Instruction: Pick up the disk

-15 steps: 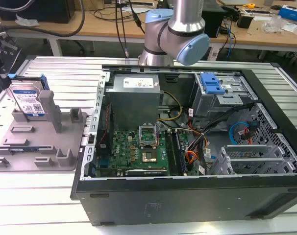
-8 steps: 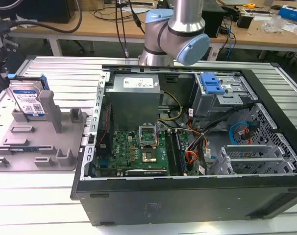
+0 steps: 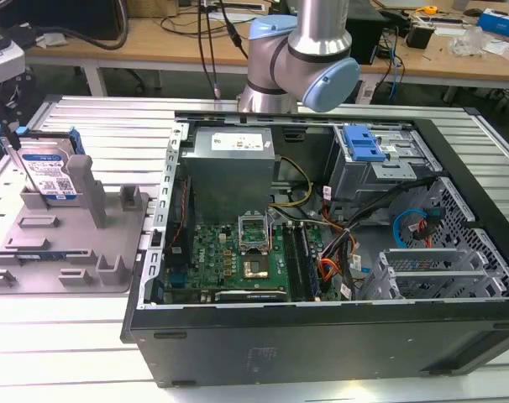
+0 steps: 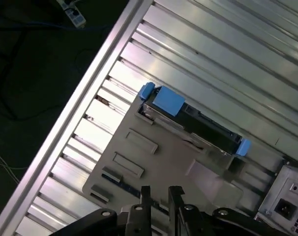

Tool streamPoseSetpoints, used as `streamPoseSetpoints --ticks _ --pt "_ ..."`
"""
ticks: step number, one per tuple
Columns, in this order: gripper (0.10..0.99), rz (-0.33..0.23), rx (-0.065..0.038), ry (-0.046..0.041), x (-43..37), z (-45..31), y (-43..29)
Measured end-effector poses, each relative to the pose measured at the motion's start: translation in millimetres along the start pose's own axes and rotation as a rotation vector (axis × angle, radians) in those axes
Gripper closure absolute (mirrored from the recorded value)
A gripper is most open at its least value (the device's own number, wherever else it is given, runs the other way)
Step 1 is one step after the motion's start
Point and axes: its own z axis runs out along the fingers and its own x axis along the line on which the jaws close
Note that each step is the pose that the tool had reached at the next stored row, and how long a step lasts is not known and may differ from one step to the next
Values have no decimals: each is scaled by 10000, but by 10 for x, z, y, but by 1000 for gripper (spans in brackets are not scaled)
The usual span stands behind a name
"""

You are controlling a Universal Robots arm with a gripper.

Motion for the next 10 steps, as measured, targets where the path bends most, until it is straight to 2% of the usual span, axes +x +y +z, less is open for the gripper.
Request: streamPoseSetpoints --ticks 1,4,6,7,10 --pt "788 -181 0 8 0 0 0" --pt "608 -926 0 35 0 3 0" --pt "608 -1254 0 48 0 4 0" --pt "545 -1450 0 56 0 5 -1" --pt "545 -2106 2 80 0 7 -1"
